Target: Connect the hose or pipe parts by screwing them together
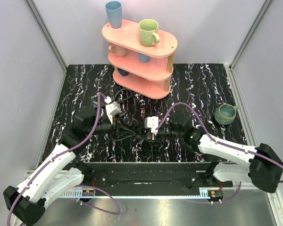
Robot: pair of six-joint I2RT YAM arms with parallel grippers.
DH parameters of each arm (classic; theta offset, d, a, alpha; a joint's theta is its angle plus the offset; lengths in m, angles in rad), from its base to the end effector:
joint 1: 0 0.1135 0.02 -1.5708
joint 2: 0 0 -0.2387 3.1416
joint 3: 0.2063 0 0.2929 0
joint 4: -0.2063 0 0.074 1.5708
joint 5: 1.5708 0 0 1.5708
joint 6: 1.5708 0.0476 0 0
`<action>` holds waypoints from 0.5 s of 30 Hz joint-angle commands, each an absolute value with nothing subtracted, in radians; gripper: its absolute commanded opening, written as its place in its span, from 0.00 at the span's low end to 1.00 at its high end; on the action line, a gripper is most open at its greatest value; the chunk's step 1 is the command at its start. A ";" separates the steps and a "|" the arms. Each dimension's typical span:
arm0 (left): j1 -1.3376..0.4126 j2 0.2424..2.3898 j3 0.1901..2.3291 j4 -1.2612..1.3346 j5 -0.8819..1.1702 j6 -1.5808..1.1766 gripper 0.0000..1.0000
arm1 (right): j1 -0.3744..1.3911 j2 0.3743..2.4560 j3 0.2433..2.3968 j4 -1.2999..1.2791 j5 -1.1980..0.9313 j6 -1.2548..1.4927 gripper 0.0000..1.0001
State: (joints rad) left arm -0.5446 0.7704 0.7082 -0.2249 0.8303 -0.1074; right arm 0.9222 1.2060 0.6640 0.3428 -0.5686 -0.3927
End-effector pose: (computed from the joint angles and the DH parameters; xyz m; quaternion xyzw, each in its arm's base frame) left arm 0.1874 -0.1546 0.2917 0.3947 0.6631 -0.4815 0.4155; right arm 0.1748 0.2731 0.2174 -0.5946 0.4795 0.3686 0.5299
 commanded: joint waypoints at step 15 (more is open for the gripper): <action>-0.531 0.726 0.629 0.012 0.362 -1.386 0.00 | 0.940 1.025 0.635 0.319 -0.103 -0.632 0.83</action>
